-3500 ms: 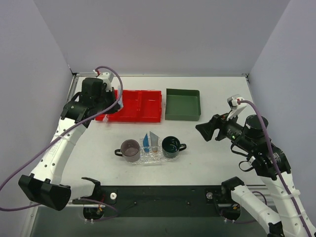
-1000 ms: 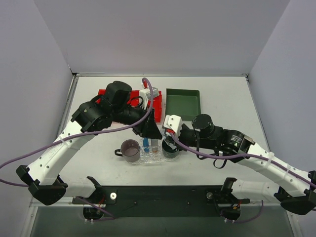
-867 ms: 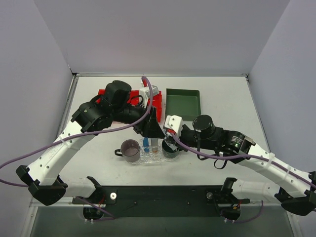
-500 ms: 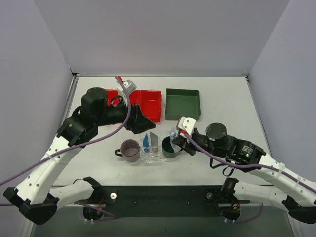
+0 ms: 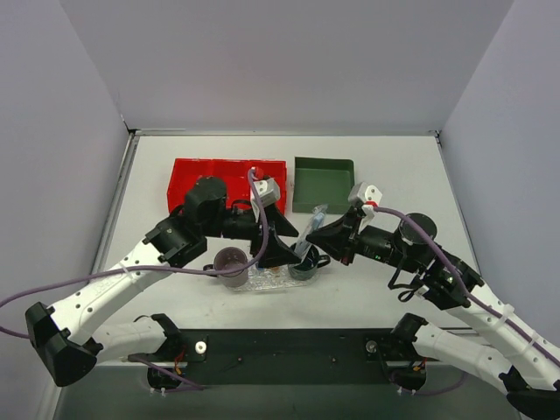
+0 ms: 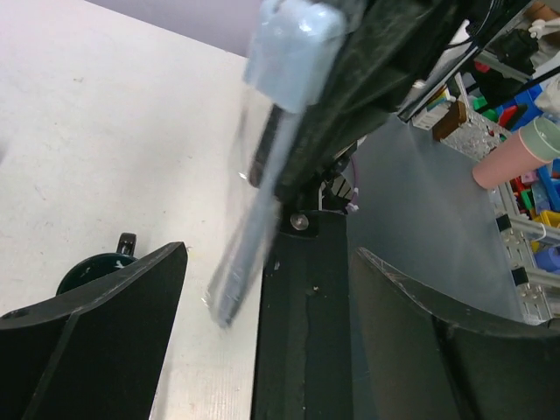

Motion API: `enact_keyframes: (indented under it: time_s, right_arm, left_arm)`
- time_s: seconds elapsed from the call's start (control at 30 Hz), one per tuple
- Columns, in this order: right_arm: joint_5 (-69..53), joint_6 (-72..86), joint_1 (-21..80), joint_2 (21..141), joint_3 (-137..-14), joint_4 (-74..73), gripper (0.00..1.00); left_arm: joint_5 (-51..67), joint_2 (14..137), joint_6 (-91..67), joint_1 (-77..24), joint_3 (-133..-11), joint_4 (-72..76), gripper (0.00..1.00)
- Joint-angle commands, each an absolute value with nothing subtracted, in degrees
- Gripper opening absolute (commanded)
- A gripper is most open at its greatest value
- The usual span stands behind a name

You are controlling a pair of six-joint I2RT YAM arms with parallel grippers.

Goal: Prepare toiletry sets of a toothbrush and toothpaste on the tray

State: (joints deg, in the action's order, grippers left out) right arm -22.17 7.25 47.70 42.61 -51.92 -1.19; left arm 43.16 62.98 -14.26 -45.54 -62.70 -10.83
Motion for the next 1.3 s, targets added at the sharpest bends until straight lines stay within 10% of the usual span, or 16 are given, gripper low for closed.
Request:
enact_keyframes:
  time_s: [0.0,0.33,0.6,0.7,0.93,1.27]
  right_arm:
    - [-32.0,13.4,47.5,42.7,-52.6,7.8,0.0]
    - [-33.6,14.6,47.5,42.9,-52.8,8.6,0.0]
    - [-31.6,14.9,47.4,42.9,-52.3,8.4,0.0]
    - [-30.5,14.9,47.2,42.5,-52.4,7.1,0.18]
    - [-24.0,13.1,46.8,40.3,-53.9,1.1,0.56]
    - [-23.4,12.4,44.0,44.3,-59.4,-3.3,0.64]
  left_arm:
    - [46.9,64.5,-10.5,-46.4,-63.8,-6.2,0.86]
    - [49.5,65.3,-12.5,-46.8,-61.2,-3.9,0.59]
    - [51.1,65.5,-13.2,-47.2,-60.8,-4.0,0.15]
    - [50.1,65.6,-11.7,-47.2,-60.7,-5.5,0.0]
    - [46.3,65.9,-4.4,-47.1,-61.1,-11.2,0.0]
    - [46.5,65.2,1.7,-47.4,-59.2,-14.6,0.0]
